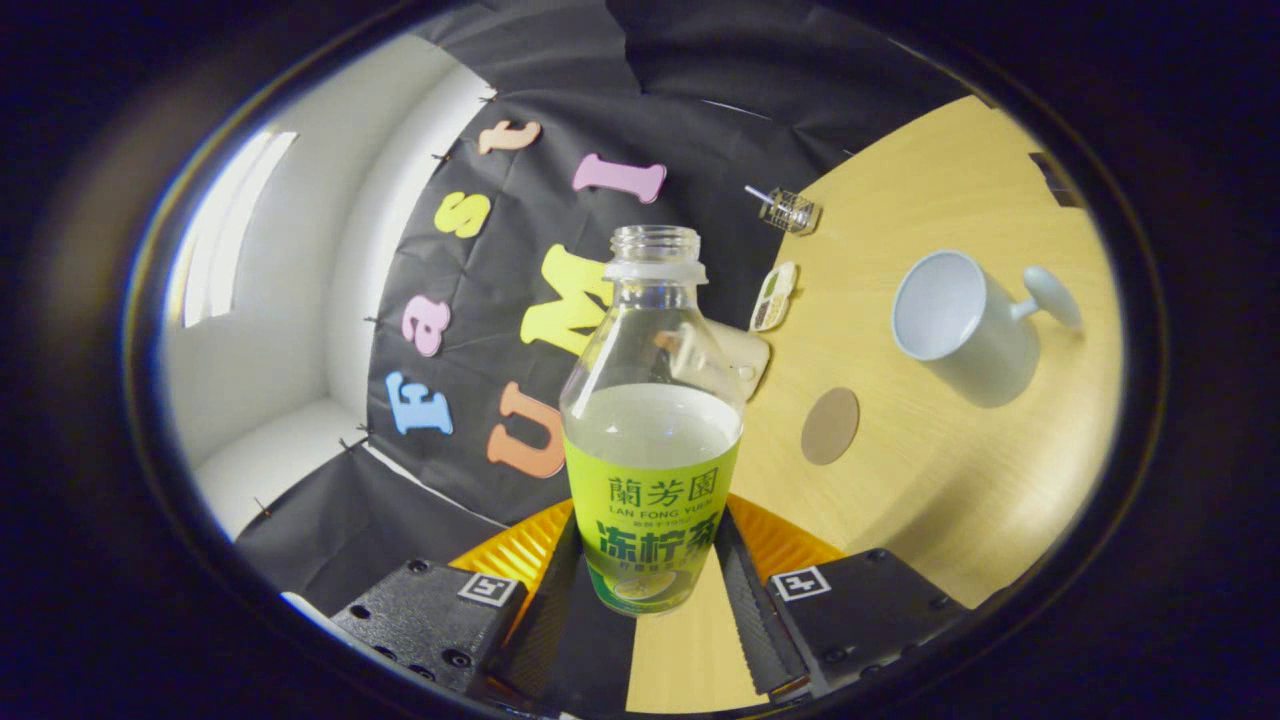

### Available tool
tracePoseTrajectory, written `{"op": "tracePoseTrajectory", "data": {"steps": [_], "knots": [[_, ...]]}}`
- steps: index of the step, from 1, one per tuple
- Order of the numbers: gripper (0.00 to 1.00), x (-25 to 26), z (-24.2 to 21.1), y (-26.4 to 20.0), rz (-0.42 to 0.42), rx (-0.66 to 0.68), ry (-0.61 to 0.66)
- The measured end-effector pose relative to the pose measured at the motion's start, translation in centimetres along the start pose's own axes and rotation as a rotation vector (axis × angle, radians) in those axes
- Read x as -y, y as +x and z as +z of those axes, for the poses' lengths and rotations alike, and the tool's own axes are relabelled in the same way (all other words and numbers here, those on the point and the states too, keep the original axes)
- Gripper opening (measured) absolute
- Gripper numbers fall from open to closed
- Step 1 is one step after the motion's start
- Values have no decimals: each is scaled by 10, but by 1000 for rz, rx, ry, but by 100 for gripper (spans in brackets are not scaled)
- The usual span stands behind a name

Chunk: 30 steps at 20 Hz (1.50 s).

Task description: Take the bottle from table, then pour the juice into the cup, finally place the bottle on the coaster

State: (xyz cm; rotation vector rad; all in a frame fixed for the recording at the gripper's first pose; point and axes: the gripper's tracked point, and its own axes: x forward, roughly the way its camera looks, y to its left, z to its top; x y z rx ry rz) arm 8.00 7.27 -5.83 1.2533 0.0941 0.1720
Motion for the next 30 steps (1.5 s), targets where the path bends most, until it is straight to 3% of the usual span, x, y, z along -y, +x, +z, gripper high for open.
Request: {"op": "tracePoseTrajectory", "data": {"steps": [4,19,30], "knots": [[77,9,4,1,-17,8,131],[77,-3,37,10,73,71,508],[77,2,39,25,51,40,614]]}}
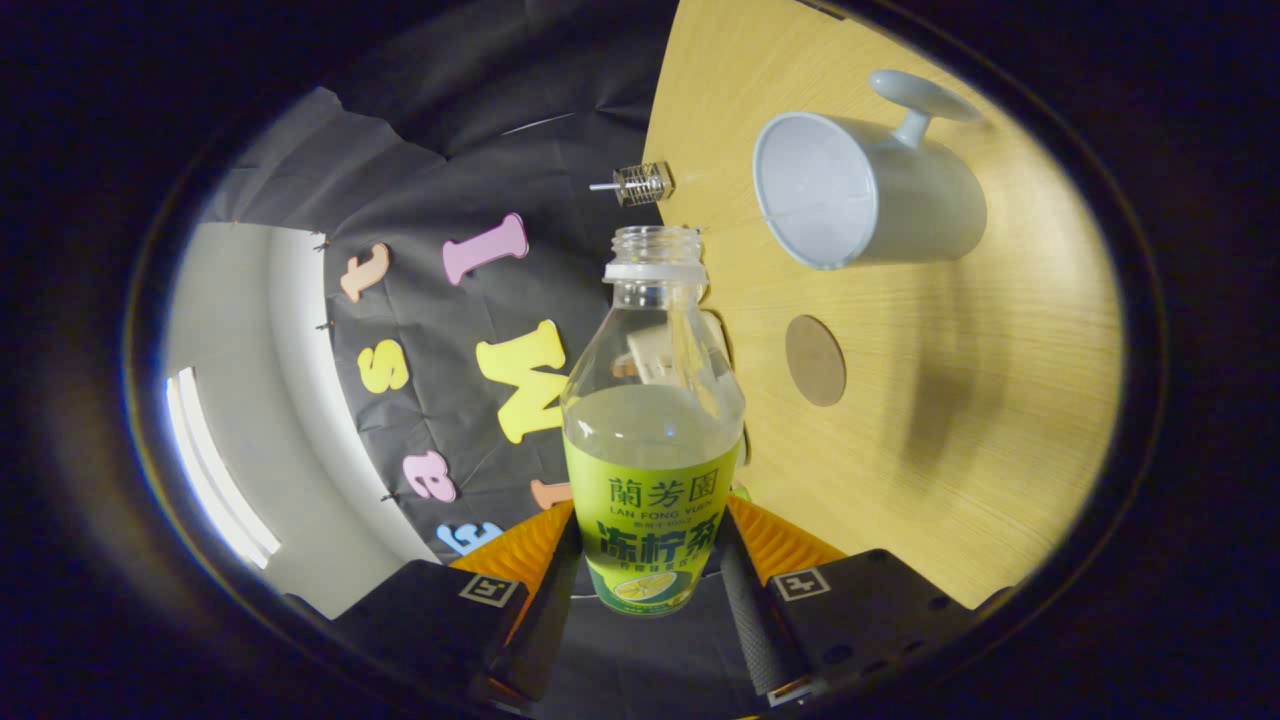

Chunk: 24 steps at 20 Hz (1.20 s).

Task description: Take the bottle from table, then pour the juice into the cup, finally place the bottle on the coaster

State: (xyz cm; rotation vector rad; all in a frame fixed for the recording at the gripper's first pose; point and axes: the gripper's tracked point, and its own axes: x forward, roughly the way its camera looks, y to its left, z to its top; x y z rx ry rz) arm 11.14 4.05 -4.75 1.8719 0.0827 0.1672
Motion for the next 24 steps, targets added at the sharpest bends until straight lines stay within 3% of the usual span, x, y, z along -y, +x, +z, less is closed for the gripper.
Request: {"op": "tracePoseTrajectory", "data": {"steps": [4,24], "knots": [[77,-8,0,2,46,-3,53],[77,-23,-13,15,69,-30,178]]}}
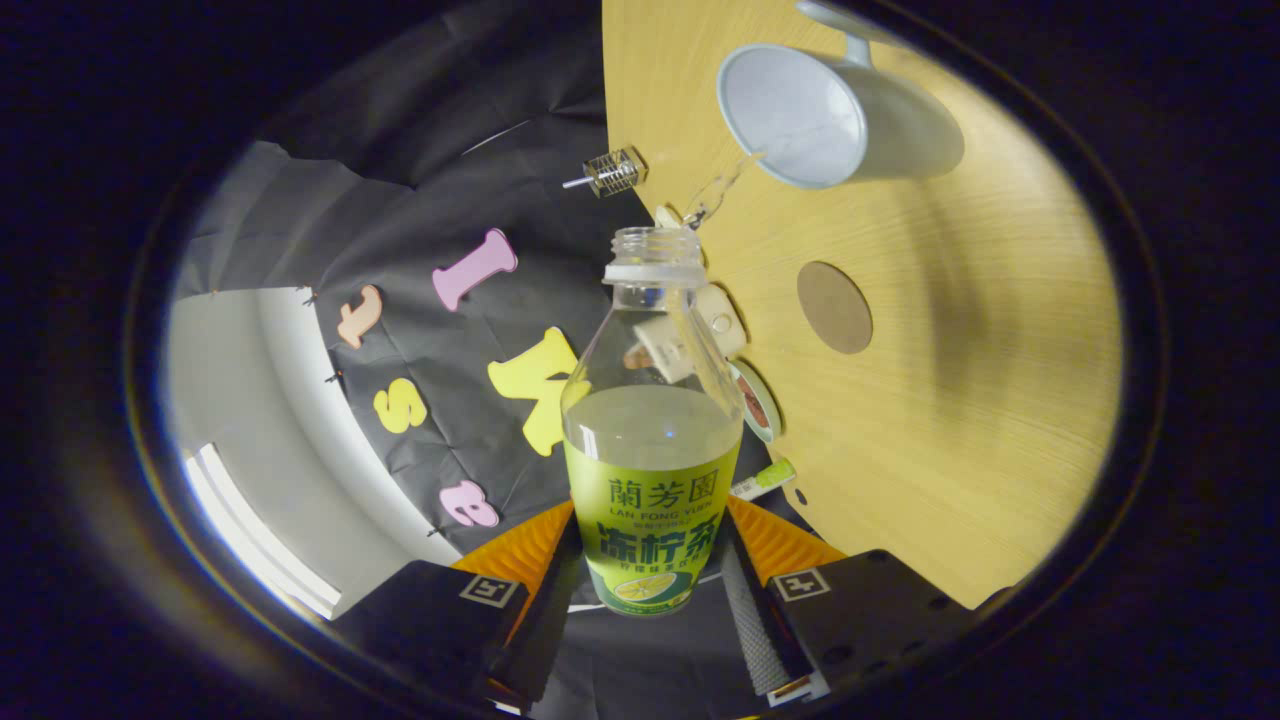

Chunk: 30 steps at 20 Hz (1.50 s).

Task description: Take the bottle from table, then pour the juice into the cup, finally place the bottle on the coaster

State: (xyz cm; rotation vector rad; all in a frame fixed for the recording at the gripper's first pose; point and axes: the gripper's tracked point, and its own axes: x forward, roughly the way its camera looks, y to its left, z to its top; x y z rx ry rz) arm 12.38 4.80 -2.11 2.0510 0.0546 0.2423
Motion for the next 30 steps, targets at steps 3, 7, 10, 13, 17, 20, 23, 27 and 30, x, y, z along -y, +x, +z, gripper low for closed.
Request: {"op": "tracePoseTrajectory", "data": {"steps": [3,7,10,13,17,20,23,27,30], "knots": [[77,-3,-4,0,8,-5,26],[77,-11,-6,2,26,-9,67],[77,-18,-5,2,47,-7,99],[77,-25,-3,0,67,2,104],[77,-35,4,-5,76,15,130],[77,-40,9,-6,87,24,155],[77,-46,10,-5,106,19,178],[77,-52,11,-6,122,23,201],[77,-54,9,-4,127,20,198]]}}
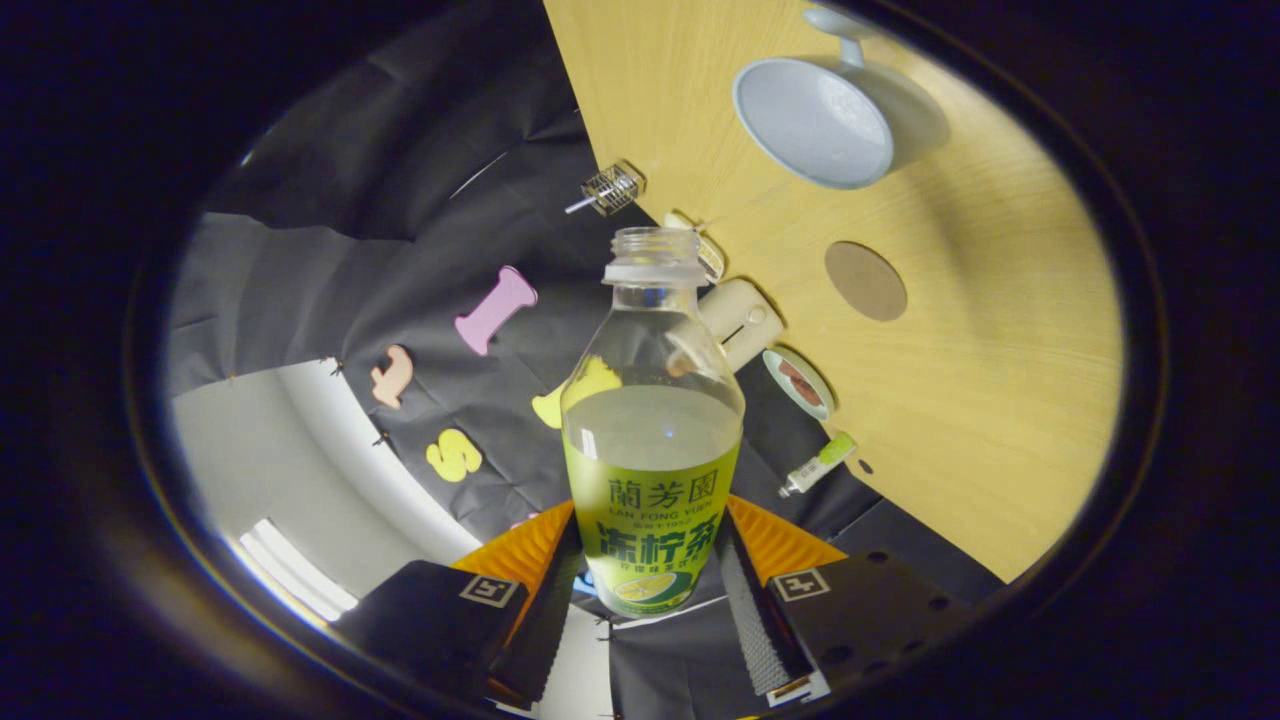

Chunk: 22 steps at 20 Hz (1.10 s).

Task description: Take the bottle from table, then pour the juice into the cup, finally place the bottle on the coaster

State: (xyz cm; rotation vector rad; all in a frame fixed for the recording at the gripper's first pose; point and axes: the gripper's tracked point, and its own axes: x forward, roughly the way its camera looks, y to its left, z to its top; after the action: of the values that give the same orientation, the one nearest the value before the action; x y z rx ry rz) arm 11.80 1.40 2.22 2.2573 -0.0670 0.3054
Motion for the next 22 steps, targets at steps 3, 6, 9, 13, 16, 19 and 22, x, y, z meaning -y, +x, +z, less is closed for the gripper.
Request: {"op": "tracePoseTrajectory", "data": {"steps": [3,6,9,13,16,19,22], "knots": [[77,1,-3,-1,-13,-11,-11],[77,14,-6,-1,-51,-26,-69],[77,14,-6,-9,-55,-25,-127],[77,22,-8,-13,-99,-43,-237],[77,19,-7,-22,-114,-45,-335],[77,22,-10,-30,-135,-55,-462],[77,28,-8,-38,-194,-63,-591]]}}
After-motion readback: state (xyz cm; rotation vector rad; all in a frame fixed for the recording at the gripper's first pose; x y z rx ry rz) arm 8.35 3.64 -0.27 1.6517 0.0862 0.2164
